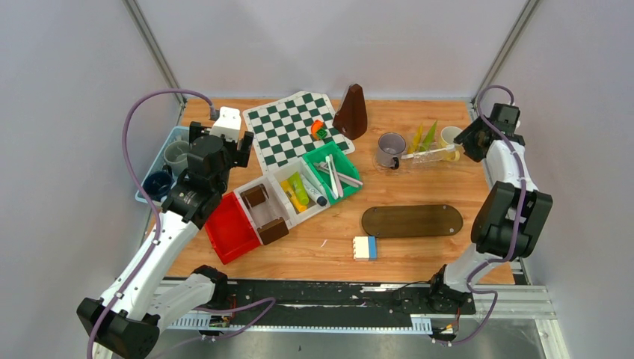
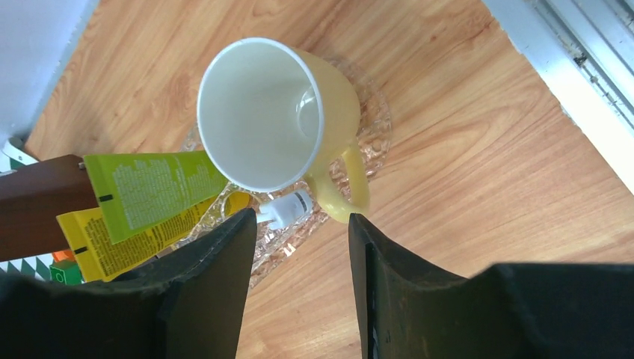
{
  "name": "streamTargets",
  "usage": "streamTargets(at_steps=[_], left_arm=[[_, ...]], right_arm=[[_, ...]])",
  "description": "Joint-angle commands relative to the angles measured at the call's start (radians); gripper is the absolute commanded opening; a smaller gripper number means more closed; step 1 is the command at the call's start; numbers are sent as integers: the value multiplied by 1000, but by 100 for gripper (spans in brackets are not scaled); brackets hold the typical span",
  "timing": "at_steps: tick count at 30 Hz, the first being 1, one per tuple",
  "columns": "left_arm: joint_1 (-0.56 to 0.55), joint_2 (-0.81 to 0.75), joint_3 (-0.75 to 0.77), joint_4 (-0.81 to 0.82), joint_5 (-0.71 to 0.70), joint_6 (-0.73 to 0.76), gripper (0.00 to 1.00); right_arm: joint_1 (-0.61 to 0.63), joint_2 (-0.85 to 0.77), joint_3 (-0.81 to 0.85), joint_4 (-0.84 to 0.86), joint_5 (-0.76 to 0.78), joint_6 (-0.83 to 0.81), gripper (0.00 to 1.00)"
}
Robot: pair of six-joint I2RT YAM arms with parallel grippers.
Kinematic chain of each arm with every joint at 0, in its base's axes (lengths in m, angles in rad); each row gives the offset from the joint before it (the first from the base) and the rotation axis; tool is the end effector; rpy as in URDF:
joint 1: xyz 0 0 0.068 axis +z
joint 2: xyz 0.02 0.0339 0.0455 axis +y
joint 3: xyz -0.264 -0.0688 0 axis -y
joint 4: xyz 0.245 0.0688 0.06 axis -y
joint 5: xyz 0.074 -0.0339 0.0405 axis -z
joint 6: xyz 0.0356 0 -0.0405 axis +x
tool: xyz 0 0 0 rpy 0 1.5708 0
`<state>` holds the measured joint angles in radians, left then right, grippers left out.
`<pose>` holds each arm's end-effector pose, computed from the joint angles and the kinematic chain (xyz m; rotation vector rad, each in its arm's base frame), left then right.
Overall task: Prepare toiletry sets of a toothbrush and toothpaste on the tray
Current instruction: Place the toothbrush in the toothpaste holder.
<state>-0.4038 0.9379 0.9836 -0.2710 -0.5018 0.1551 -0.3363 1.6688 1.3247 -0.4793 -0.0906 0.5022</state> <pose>0.1984 -0.0661 0.3740 0.1384 1.7704 0.2706 0.3514 -0.1194 0.2698 0.9371 2.2073 0.1862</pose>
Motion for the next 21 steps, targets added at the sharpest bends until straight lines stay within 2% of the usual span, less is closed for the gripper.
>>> streamTargets(at_steps=[1,21], left_arm=[[7,-4,1,32,5,-11,100],[13,-4,1,32,9,-14,100]], right_arm=[[18,37,73,-45,-6,-20,50],[46,113,116,-68,29,11,49]])
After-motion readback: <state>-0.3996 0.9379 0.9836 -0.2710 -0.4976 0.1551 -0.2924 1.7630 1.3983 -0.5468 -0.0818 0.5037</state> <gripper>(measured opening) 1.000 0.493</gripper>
